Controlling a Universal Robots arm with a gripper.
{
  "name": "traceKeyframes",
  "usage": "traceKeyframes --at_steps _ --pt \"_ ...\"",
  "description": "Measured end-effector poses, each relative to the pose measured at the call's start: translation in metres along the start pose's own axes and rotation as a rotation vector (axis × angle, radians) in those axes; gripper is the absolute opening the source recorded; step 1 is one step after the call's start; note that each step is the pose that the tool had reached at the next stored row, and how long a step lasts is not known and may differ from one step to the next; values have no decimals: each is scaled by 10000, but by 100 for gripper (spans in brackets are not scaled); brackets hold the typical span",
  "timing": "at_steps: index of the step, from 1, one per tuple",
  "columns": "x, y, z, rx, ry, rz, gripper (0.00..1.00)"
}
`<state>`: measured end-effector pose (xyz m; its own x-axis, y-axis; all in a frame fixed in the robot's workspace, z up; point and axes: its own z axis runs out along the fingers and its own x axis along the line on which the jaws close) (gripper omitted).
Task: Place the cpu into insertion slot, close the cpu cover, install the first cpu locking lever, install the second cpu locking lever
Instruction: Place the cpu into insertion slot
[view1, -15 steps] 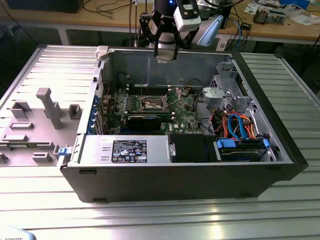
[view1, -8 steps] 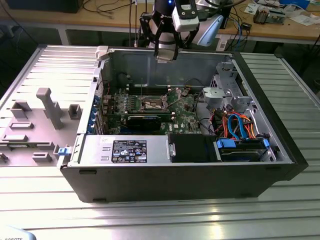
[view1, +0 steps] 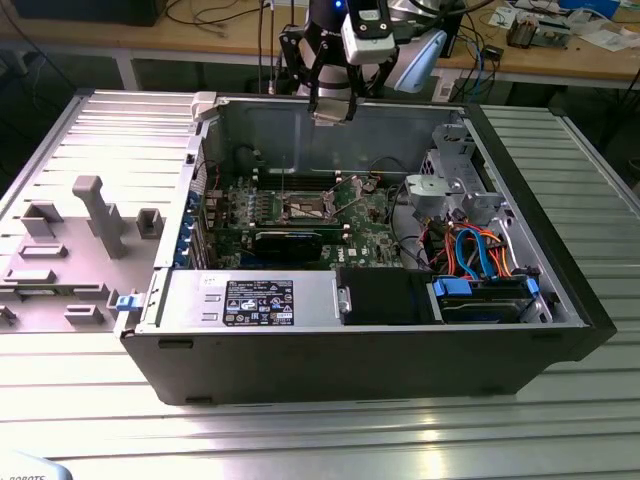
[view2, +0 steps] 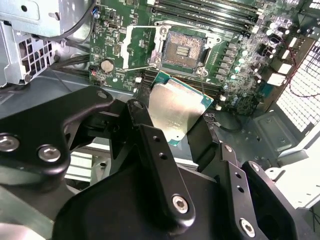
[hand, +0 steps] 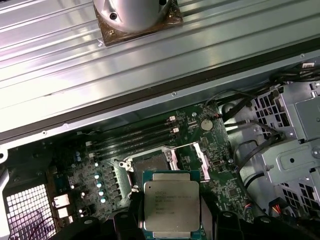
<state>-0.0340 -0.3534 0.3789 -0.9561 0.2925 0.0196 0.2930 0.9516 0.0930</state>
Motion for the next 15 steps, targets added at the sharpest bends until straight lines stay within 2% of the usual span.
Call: traceKeyframes --at_steps 2,5,6,15 --pt "0 0 0 -2 -11 123 54" --pt "0 0 1 -14 -68 725 54" --pt "0 0 1 -16 -73 792 54" --pt "0 0 1 -16 -79 850 54"
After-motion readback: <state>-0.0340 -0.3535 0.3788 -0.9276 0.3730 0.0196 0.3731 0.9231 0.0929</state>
